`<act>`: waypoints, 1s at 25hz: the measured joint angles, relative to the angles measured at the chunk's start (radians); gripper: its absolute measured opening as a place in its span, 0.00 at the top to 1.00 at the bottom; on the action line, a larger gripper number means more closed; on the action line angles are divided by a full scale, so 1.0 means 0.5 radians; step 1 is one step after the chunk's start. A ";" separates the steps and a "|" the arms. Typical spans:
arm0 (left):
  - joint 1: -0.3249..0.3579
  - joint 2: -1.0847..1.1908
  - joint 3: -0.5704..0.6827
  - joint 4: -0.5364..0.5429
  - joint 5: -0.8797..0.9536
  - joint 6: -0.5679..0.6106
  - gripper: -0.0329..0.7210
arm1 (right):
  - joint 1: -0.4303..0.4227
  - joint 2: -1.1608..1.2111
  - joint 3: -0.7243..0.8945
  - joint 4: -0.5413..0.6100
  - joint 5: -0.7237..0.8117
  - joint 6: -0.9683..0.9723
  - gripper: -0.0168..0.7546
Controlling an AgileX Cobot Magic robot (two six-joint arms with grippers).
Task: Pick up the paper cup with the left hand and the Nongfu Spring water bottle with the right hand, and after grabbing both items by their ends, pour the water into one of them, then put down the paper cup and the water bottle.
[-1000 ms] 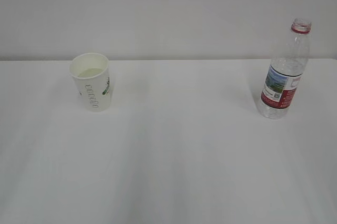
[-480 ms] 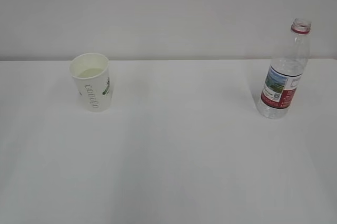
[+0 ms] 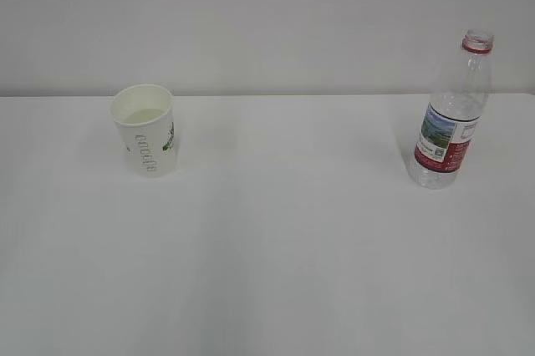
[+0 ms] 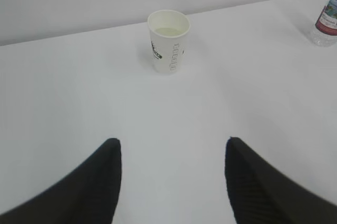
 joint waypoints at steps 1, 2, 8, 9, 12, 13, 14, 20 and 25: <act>0.000 -0.043 0.000 -0.010 0.009 0.000 0.36 | 0.000 -0.016 -0.003 0.000 0.022 0.000 0.22; 0.000 -0.079 -0.001 -0.025 0.019 0.000 0.36 | 0.000 -0.038 -0.003 0.000 0.032 0.000 0.22; 0.000 -0.284 -0.004 -0.055 0.075 0.000 0.36 | 0.000 -0.118 -0.003 -0.004 0.174 0.014 0.22; 0.000 -0.295 -0.004 -0.060 0.097 0.000 0.36 | 0.000 -0.121 -0.003 -0.004 0.206 0.014 0.22; 0.000 -0.308 -0.004 -0.071 0.171 0.000 0.36 | 0.000 -0.121 -0.003 -0.004 0.239 0.044 0.22; 0.000 -0.308 -0.004 -0.074 0.187 0.000 0.36 | 0.000 -0.121 0.007 -0.004 0.239 0.057 0.22; 0.000 -0.308 -0.004 -0.076 0.196 0.000 0.36 | 0.000 -0.122 0.016 -0.004 0.239 0.067 0.22; 0.000 -0.308 0.000 -0.167 0.203 0.000 0.36 | 0.000 -0.125 0.062 0.004 0.243 0.103 0.22; 0.000 -0.309 0.105 -0.275 0.183 -0.022 0.36 | 0.000 -0.125 0.129 0.008 0.243 0.165 0.22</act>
